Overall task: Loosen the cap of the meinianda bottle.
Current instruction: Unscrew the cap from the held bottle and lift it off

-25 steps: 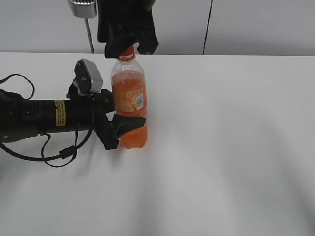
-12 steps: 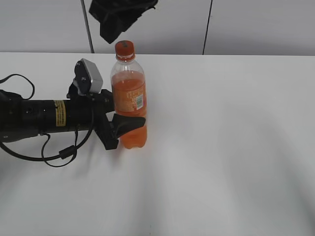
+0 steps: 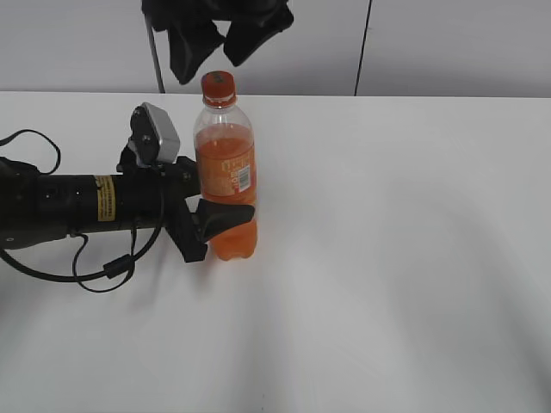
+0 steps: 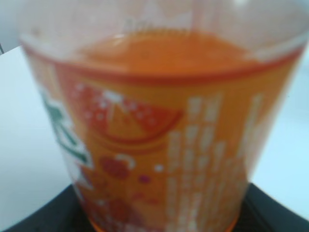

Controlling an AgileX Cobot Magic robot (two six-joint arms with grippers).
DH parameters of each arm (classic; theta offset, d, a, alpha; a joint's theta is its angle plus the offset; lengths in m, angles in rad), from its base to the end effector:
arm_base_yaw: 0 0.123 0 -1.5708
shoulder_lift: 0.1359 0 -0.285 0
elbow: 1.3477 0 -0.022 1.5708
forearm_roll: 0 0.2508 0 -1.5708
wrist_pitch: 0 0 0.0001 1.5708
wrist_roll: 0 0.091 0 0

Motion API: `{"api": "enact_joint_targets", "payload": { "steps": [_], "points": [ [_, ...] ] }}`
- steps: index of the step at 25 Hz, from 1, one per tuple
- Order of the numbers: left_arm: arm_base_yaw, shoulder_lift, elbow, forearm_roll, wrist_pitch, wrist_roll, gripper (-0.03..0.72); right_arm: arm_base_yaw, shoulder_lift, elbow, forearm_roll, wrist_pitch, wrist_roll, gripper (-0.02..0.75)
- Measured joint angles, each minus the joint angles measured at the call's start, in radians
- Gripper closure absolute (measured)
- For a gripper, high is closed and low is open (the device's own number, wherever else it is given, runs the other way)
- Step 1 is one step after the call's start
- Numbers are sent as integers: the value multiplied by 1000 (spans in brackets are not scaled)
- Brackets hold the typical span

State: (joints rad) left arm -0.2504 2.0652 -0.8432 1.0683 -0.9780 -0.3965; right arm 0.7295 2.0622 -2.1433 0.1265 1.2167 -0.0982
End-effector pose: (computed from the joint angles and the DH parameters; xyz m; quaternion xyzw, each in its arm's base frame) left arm 0.3210 -0.1503 0.1044 0.4415 0.6885 -0.3069 0.4868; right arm 0.3328 0.3120 0.3392 -0.3824 0.8851 0.1398 0.2255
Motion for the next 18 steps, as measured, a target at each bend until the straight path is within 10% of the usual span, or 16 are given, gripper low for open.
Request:
{"api": "enact_joint_targets", "payload": {
  "steps": [11, 18],
  "points": [
    [0, 0, 0, 0, 0, 0, 280, 0, 15, 26, -22, 3, 9, 253],
    [0, 0, 0, 0, 0, 0, 280, 0, 15, 26, -28, 3, 9, 476]
  ]
}}
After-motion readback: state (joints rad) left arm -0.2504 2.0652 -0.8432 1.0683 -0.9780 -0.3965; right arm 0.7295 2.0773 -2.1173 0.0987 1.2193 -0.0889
